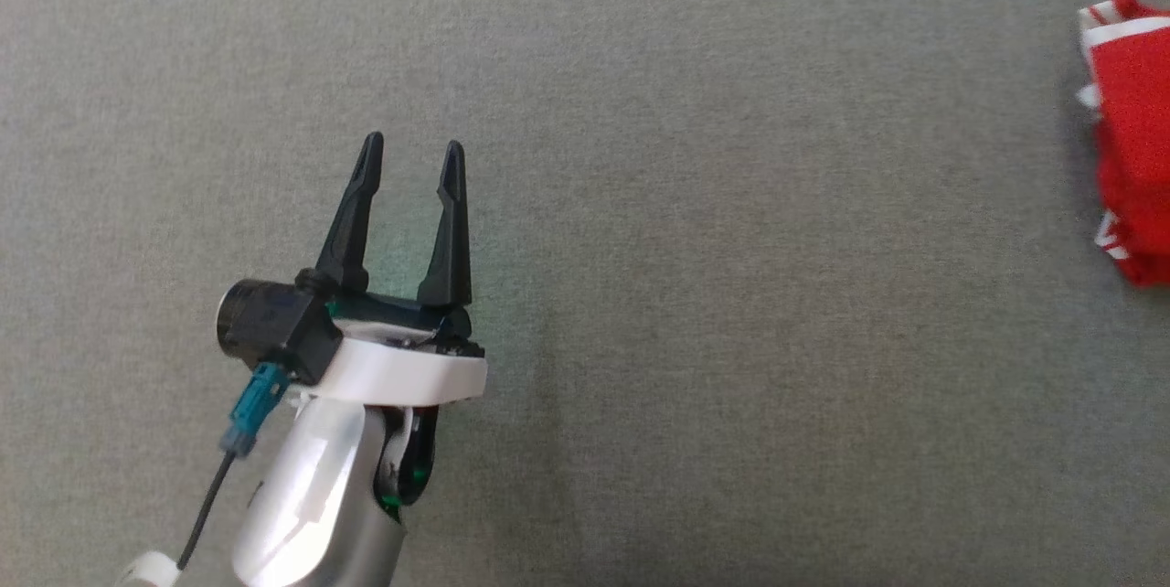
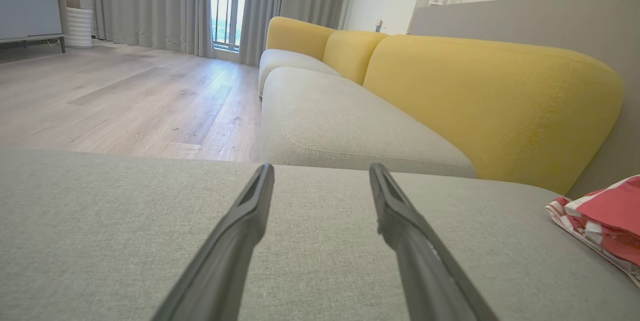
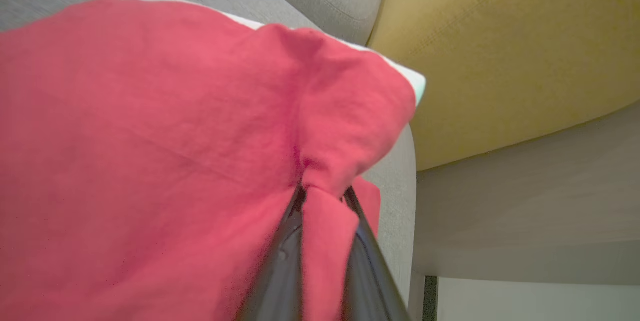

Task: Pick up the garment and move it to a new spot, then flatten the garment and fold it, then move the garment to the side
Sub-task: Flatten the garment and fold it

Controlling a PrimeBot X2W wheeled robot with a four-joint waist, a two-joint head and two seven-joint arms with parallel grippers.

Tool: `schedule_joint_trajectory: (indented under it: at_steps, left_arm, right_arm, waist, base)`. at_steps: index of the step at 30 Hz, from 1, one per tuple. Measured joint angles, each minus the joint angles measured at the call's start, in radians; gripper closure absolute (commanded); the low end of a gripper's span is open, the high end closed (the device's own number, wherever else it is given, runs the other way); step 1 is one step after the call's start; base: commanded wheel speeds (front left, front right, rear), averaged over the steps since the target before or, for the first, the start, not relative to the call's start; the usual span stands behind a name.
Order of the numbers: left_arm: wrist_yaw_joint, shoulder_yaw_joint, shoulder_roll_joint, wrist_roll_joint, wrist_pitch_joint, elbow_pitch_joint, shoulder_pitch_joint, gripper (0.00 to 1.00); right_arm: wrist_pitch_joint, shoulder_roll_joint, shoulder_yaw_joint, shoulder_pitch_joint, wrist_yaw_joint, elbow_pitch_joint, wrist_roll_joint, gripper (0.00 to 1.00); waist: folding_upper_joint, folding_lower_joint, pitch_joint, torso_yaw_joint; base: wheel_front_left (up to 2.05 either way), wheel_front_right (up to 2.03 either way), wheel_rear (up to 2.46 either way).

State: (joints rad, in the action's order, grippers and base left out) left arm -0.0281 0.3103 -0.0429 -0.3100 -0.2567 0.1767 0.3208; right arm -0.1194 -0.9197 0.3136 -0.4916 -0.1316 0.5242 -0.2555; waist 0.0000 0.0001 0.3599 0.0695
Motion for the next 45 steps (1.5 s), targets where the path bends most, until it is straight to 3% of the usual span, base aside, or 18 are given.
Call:
schedule_joint_trajectory:
  at_steps: [9,17,18,19,29,34,45]
  left_arm:
    - [-0.007,-0.005,0.001,0.0,0.0,0.003,0.031,0.0]
    - [-0.007,-0.004,0.001,0.0,0.0,0.004,0.045,0.0]
    - [-0.007,-0.004,0.001,0.0,0.0,0.006,0.045,0.0]
    - [-0.007,-0.004,0.001,0.0,0.0,0.008,0.045,0.0]
    - [-0.007,-0.026,0.001,0.002,0.0,0.015,0.041,0.0]
    - [-0.008,-0.057,0.001,0.007,0.0,0.013,0.03,0.0]
    - [-0.016,-0.096,0.001,0.012,0.0,-0.004,-0.076,0.0]
  right_arm:
    - [-0.023,0.02,-0.109,-0.031,0.0,0.118,0.039,1.0]
    - [-0.047,0.064,-0.161,-0.032,0.0,0.142,0.09,1.0]
    - [-0.048,0.069,-0.169,-0.032,0.0,0.142,0.098,0.38]
    - [-0.048,0.077,-0.183,-0.033,0.0,0.142,0.107,0.0]
    - [-0.008,0.21,-0.301,-0.087,0.0,0.091,0.199,0.0]
    - [0.04,0.302,-0.3,-0.099,0.0,0.037,0.213,0.0]
    - [0.155,0.596,-0.297,-0.019,0.0,-0.206,0.093,0.0]
  waist:
    - [0.0,0.0,0.061,0.033]
    - [0.0,-0.0001,0.077,0.039]
    - [0.0,0.0,0.076,0.038]
    - [0.0,0.0,0.075,0.037]
    - [0.0,-0.0001,0.012,0.0]
    - [0.0,-0.0002,-0.035,-0.024]
    - [0.0,-0.0003,-0.178,-0.077]
  base:
    - [0.0,0.0,0.0]
    - [0.0,0.0,0.0]
    - [0.0,0.0,0.0]
    - [0.0,0.0,0.0]
    - [0.0,0.0,0.0]
    - [0.0,0.0,0.0]
    - [0.0,0.0,0.0]
